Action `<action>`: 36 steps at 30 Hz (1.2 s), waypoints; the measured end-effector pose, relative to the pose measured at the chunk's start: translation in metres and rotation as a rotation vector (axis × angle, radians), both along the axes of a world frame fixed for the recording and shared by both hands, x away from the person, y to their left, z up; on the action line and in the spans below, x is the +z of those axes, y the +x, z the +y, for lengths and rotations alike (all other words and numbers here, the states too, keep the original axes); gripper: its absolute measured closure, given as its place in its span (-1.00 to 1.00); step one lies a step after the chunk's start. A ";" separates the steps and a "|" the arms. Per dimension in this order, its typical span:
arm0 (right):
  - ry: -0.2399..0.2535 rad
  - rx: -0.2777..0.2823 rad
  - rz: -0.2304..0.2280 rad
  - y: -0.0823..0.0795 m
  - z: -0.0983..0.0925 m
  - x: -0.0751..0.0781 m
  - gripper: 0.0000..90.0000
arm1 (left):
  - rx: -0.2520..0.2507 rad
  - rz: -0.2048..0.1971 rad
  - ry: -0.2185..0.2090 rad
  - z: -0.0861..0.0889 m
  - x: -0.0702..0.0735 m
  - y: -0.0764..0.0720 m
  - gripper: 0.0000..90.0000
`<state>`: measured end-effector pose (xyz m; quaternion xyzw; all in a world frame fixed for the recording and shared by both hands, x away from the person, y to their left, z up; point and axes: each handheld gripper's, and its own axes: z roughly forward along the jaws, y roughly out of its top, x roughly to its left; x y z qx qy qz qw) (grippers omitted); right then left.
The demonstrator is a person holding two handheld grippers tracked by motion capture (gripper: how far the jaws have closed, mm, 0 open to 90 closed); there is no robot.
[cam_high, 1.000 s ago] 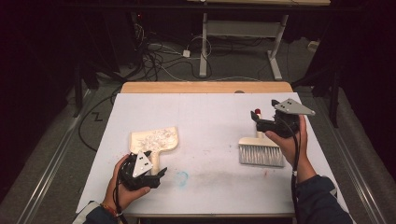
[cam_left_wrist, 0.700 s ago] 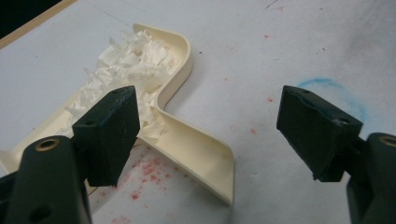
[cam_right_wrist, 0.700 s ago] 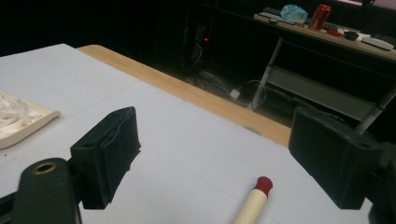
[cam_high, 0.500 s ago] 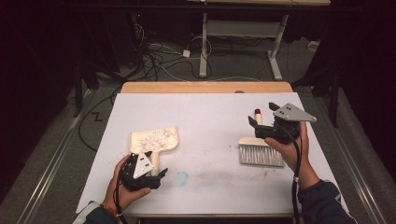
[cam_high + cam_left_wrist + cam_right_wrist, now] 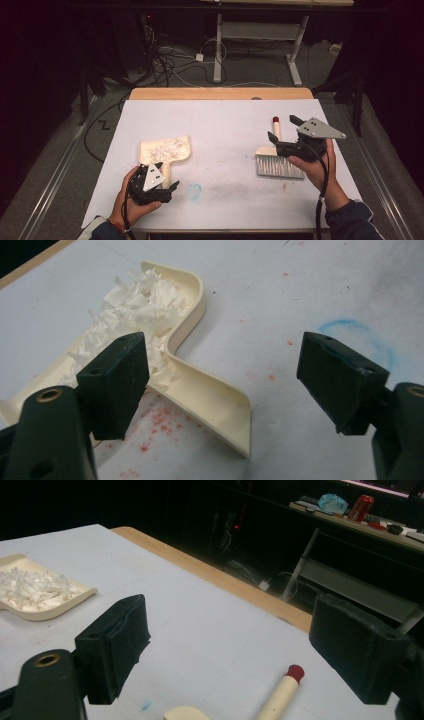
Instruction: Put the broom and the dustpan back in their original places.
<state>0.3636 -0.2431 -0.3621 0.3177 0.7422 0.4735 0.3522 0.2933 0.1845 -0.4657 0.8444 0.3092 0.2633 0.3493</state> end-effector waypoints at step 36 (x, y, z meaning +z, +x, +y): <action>-0.049 0.009 -0.029 -0.041 -0.037 -0.019 -0.62 | 0.002 0.001 0.003 -0.001 -0.001 0.000 -0.56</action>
